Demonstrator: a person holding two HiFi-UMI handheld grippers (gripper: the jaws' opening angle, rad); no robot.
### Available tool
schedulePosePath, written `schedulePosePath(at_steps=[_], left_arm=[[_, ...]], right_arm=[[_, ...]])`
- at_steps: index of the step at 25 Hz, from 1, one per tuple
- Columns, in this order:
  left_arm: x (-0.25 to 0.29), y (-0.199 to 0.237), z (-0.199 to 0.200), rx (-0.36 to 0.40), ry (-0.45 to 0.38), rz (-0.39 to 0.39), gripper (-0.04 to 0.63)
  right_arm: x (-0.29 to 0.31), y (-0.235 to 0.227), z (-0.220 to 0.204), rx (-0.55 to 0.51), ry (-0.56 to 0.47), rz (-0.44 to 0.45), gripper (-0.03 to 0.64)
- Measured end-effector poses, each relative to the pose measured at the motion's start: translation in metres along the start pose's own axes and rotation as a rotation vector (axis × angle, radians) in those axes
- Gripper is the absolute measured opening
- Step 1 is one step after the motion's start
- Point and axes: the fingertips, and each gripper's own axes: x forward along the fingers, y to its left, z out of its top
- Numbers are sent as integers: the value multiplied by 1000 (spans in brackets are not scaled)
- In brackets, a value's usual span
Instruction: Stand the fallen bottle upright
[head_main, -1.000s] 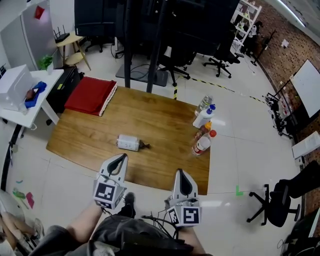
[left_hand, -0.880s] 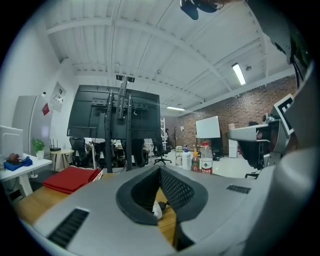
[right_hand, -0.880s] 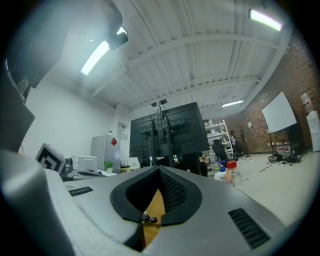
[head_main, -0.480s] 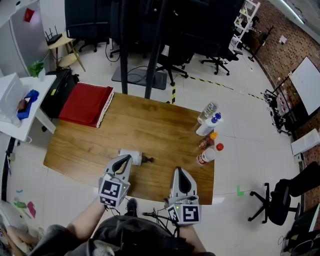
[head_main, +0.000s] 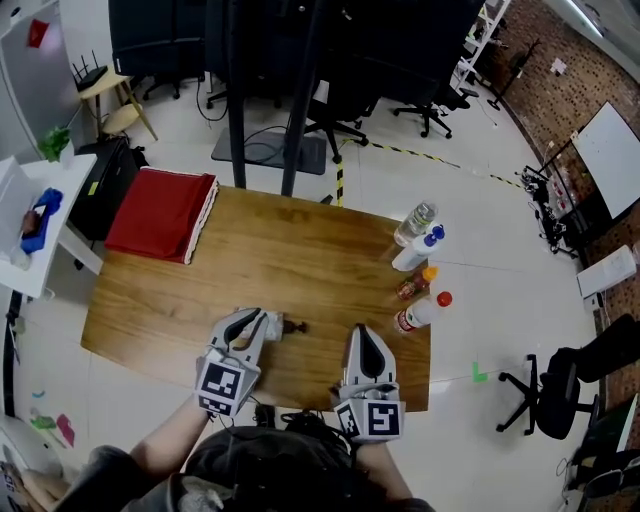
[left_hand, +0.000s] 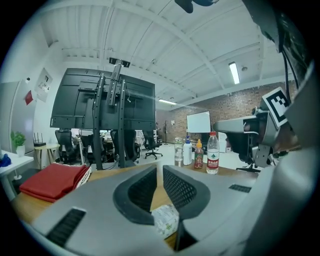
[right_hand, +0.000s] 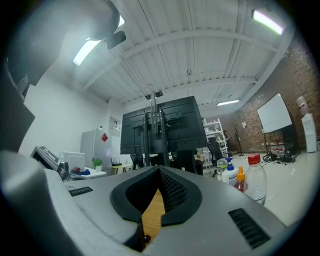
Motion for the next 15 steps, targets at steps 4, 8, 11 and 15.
schedulePosePath(at_steps=[4, 8, 11, 15], left_arm=[[13, -1, 1, -14, 6, -5, 61], [18, -7, 3, -23, 12, 17, 60], [21, -11, 8, -9, 15, 50, 32], [23, -7, 10, 27, 23, 72, 33]], right_arm=[[5, -13, 0, 2, 5, -9, 9], [2, -24, 1, 1, 16, 4, 9], [-1, -37, 7, 15, 24, 15, 9], [-1, -49, 8, 21, 27, 36, 9]])
